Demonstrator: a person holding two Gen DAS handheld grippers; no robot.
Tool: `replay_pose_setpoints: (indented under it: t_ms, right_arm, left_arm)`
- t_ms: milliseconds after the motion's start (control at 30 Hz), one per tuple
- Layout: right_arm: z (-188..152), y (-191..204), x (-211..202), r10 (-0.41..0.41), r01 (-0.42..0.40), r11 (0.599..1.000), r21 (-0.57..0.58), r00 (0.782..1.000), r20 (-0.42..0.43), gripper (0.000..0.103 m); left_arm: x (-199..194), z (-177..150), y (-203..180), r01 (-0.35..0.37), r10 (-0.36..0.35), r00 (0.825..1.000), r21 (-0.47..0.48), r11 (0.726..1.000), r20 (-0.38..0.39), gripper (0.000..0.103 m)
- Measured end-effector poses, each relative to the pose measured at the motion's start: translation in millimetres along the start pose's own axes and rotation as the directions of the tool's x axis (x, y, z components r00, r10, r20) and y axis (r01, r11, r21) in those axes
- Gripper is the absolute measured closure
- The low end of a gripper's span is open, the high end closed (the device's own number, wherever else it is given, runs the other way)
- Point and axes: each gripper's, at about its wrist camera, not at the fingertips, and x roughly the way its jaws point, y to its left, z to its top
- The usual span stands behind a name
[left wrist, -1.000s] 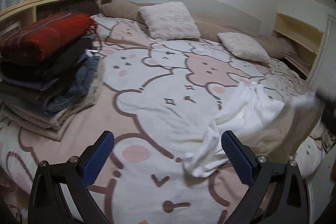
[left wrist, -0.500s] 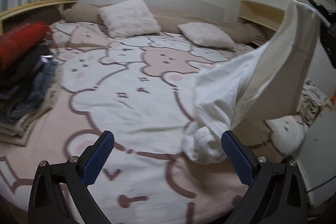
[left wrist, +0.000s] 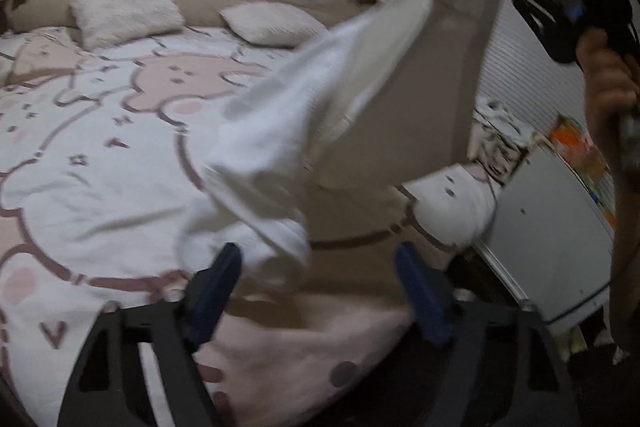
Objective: Fold clothes
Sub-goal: 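Grasp the T-shirt hem with the left tool while the right tool holds another edge, then lift the T-shirt with both tools and shake it open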
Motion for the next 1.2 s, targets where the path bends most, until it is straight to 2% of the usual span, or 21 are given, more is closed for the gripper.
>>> replay_pose_setpoints:
  t_ms: [200,467,500,533,567,633,767,900,1000,1100,1200]
  right_arm:
    - [-0.4,-5.3,0.7,0.005,-0.005,1.000,0.007,1.000,-0.011,0.090]
    - [-1.3,-7.0,0.1,0.020,-0.020,1.000,0.004,0.999,-0.024,0.090]
    - [-1.3,-7.2,-0.1,0.021,-0.021,1.000,0.002,0.999,-0.026,0.090]
    - [-1.0,-7.3,-0.2,0.018,-0.018,1.000,0.001,0.999,-0.027,0.090]
    - [-0.8,-7.3,-0.3,0.015,-0.015,1.000,0.001,0.999,-0.029,0.090]
    - [0.2,-8.5,-1.5,0.008,-0.008,1.000,0.001,1.000,-0.029,0.090]
    - [4.5,-13.6,-8.0,-0.015,0.015,1.000,0.007,1.000,-0.010,0.090]
    - [9.3,-19.0,-17.4,-0.028,0.028,0.999,0.017,0.999,0.020,0.090]
    - [12.0,-18.3,-21.4,-0.037,0.036,0.999,0.014,0.999,0.040,0.090]
    - [14.6,-17.5,-25.5,-0.045,0.044,0.999,0.012,0.997,0.060,0.090]
    - [25.1,-1.3,-29.6,-0.054,0.057,0.998,-0.035,0.996,0.078,0.090]
  left_arm:
    - [13.9,-5.3,-10.1,0.013,-0.012,0.999,0.004,1.000,-0.046,0.032]
    - [41.7,1.8,-4.1,-0.063,0.062,0.998,-0.022,0.998,-0.031,0.032]
    - [47.7,2.7,-3.2,-0.068,0.067,0.997,-0.022,0.997,-0.035,0.036]
    - [53.6,3.6,-2.1,-0.072,0.071,0.997,-0.023,0.997,-0.038,0.052]
    - [58.6,4.7,0.1,-0.068,0.067,0.997,-0.030,0.997,-0.047,0.060]
    - [63.0,7.2,5.3,-0.053,0.050,0.997,-0.052,0.997,-0.056,0.090]
    - [43.9,13.4,10.3,-0.006,0.005,1.000,-0.055,0.998,-0.024,0.093]
    - [-3.7,30.6,11.1,0.072,-0.069,0.996,-0.043,0.997,0.064,0.094]
    - [-47.0,52.6,12.9,0.146,-0.138,0.975,-0.036,0.989,0.174,0.094]
    - [-92.9,84.3,21.7,0.225,-0.204,0.929,-0.034,0.974,0.309,0.094]
    - [-126.8,115.5,27.3,0.246,-0.226,0.886,0.002,0.969,0.405,0.094]
